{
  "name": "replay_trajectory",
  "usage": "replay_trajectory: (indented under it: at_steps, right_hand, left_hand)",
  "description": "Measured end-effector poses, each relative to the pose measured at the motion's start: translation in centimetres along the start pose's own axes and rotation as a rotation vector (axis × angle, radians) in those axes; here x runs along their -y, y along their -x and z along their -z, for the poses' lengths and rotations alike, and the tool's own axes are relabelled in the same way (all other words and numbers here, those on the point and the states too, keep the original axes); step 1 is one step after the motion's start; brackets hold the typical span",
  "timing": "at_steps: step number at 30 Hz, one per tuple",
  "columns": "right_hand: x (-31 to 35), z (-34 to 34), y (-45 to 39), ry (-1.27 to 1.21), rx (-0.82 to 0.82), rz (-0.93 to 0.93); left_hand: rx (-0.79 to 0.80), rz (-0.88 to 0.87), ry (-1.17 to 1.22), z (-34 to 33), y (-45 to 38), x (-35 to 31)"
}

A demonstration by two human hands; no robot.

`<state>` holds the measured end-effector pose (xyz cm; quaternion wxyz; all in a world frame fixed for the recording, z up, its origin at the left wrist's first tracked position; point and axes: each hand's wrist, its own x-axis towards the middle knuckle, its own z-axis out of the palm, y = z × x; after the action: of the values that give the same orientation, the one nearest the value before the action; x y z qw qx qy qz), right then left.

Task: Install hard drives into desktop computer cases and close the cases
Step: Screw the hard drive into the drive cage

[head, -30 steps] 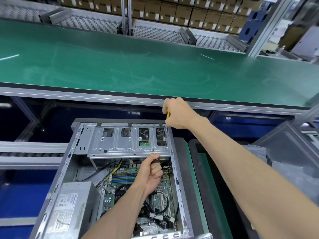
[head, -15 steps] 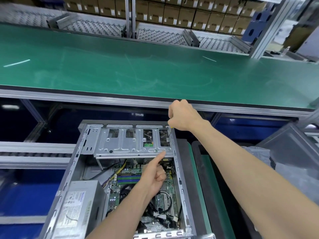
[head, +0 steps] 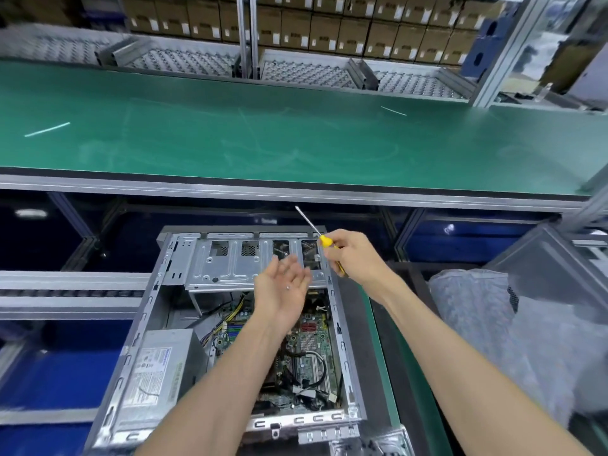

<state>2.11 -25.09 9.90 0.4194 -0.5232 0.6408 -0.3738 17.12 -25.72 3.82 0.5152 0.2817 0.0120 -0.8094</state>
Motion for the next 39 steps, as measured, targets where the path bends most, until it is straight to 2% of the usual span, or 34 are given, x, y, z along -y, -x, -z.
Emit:
replay_trajectory:
  at_steps: [3, 5, 8, 16, 18, 21, 23, 25, 28, 30, 33, 39]
  right_hand:
    - [0.2, -0.2, 1.1, 0.189, -0.096, 0.155]
    - [0.2, -0.4, 1.7, 0.304, -0.086, 0.255]
    - [-0.1, -0.9, 2.1, 0.441, -0.048, 0.254]
    - [-0.9, -1.1, 2.3, 0.670, -0.047, 0.288]
    - [-0.7, -1.0, 2.2, 0.605, -0.056, 0.267]
    - [-0.7, -0.2, 1.9, 0.285, -0.099, 0.218]
    - [-0.6, 0.1, 1.8, 0.121, -0.115, 0.160]
    - [-0.5, 0.1, 1.9, 0.011, -0.118, 0.133]
    - [-0.4, -0.1, 1.7, -0.091, -0.109, 0.132]
    - [-0.3, -0.3, 1.6, -0.111, -0.130, 0.120]
    - [-0.7, -0.1, 1.6, -0.011, -0.175, 0.115]
    - [-2.0, 0.8, 2.5, 0.190, -0.046, 0.143]
  left_hand:
    - [0.135, 0.016, 0.034, -0.7, -0.4, 0.3]
    - [0.206, 0.019, 0.051, -1.2, -0.7, 0.5]
    - [0.265, 0.047, 0.060, -2.1, -0.8, 1.2]
    - [0.160, 0.063, -0.010, -3.4, -0.7, 2.1]
    - [0.146, 0.035, -0.057, -3.3, -0.7, 2.2]
    - [0.135, -0.009, -0.141, -2.8, -0.3, 2.2]
    - [0.185, -0.054, -0.219, -2.4, 0.0, 2.3]
    - [0.221, -0.128, -0.287, -2.3, 0.1, 2.7]
    - [0.189, -0.174, -0.261, -2.5, -0.2, 3.1]
    - [0.184, -0.176, -0.237, -2.4, -0.4, 3.0]
    - [0.154, -0.161, -0.173, -2.3, -0.8, 2.2]
    - [0.119, -0.180, -0.087, -2.8, -1.9, -0.1]
